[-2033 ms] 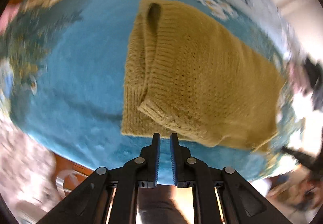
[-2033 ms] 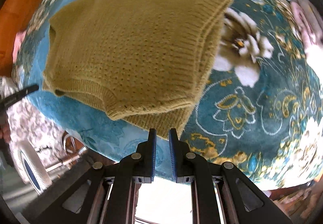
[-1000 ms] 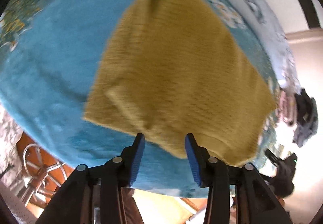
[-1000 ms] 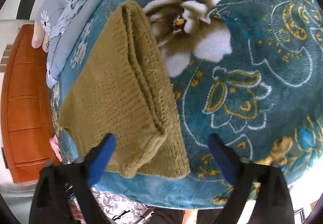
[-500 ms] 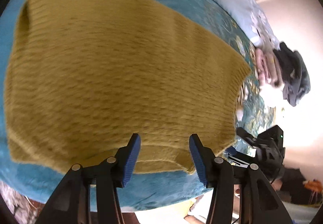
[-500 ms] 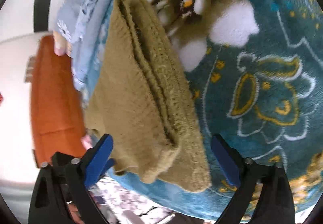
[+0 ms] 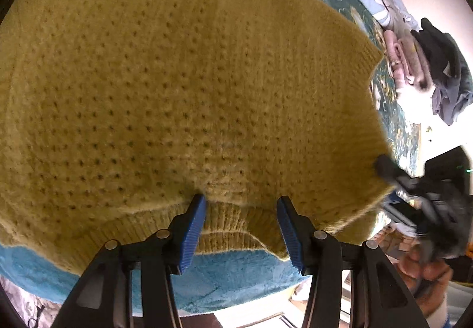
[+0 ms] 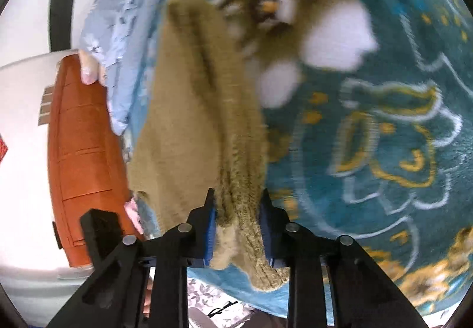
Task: Fold clothes
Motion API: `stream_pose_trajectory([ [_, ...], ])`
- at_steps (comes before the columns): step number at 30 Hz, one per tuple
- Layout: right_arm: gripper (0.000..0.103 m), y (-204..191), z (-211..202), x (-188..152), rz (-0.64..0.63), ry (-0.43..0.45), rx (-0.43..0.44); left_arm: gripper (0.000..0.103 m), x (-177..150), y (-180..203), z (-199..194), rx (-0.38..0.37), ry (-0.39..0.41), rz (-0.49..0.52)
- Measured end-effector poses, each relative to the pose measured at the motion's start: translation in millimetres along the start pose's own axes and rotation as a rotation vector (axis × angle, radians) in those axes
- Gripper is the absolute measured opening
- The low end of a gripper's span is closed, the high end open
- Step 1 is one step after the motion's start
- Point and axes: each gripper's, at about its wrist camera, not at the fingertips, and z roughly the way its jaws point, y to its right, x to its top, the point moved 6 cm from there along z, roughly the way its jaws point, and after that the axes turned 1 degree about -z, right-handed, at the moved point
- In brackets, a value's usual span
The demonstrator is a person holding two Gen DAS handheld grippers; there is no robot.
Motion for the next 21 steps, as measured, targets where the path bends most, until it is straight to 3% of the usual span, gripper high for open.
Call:
stream_pose_trajectory([
  [6,0.026,-74.3,9.1,-2.5,-0.131,-0.014,-0.003,0.054,0.1,-14.0,-10.8,-0.108,0.017,-0.103],
  [11,0.025,-133.4,27.6,-11.1,-0.284,-0.072,-0.043,0.054,-9.1,-49.1,-61.4,-0.204,0.143,-0.221],
  [17,0.025,-203.7,68.4,-34.4,-0.496,-0.192,-0.061,0.054,-40.2,-117.4,-125.6,-0.218,0.292,-0.331],
  [21,0.025,-248.9,112.7,-67.7,-0.642,-0.326,-0.035,0.056,-66.0,-172.0,-155.9,-0.208,0.355,-0.432],
])
